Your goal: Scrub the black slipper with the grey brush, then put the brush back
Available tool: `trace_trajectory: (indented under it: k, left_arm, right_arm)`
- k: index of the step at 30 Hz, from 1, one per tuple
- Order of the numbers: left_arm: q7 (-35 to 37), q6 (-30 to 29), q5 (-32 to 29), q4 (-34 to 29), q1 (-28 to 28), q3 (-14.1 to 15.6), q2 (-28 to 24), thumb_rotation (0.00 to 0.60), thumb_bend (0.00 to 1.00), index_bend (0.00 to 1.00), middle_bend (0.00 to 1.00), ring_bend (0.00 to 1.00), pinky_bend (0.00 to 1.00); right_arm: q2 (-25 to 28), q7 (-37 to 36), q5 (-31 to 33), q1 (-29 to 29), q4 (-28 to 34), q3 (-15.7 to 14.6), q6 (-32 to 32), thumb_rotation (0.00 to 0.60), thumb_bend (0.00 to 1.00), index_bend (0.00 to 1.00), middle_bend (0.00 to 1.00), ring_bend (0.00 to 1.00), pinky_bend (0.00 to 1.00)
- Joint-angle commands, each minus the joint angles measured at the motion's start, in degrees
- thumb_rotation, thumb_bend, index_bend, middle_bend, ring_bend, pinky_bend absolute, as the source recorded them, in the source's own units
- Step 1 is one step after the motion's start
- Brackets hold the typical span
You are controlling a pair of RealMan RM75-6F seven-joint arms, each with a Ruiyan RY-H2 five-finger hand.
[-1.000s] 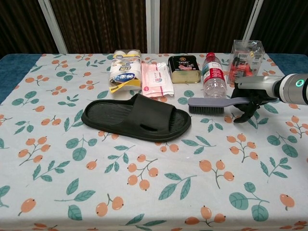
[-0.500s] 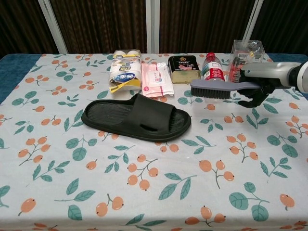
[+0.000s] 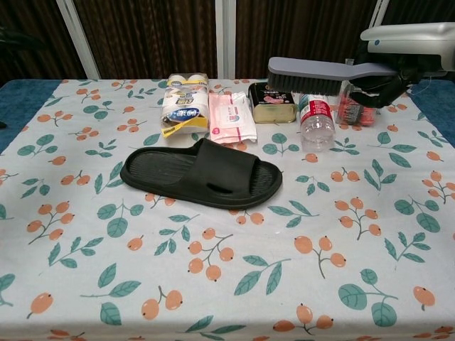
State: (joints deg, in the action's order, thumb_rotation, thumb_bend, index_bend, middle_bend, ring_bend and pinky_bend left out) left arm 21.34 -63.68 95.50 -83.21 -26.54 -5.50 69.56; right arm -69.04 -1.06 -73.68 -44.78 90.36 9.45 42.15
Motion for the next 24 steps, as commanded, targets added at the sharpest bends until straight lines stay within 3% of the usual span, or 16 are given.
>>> trace_trajectory:
  k: [1, 14, 24]
  left_arm:
    - [1.6, 11.5, 0.0, 5.9, -9.6, -0.6, 5.4, 0.600, 0.21, 0.16, 0.16, 0.10, 0.13]
    - [-3.5, 25.6, -7.2, 16.6, -19.8, -0.7, 17.5, 0.600, 0.19, 0.14, 0.14, 0.10, 0.13]
    - [-4.2, 27.9, -9.5, 19.0, -21.9, 0.9, 21.2, 0.600, 0.19, 0.14, 0.14, 0.10, 0.14]
  right_arm:
    - [-0.8, 2.3, 1.9, -1.3, 0.4, 0.5, -0.7, 0.600, 0.45, 1.00, 1.00, 1.00, 1.00]
    - [-3.0, 6.9, 5.3, -3.4, 1.2, 0.4, -0.8, 0.600, 0.45, 1.00, 1.00, 1.00, 1.00]
    - [-4.4, 7.4, 6.2, -3.8, -0.3, -0.4, -0.8, 0.600, 0.45, 1.00, 1.00, 1.00, 1.00]
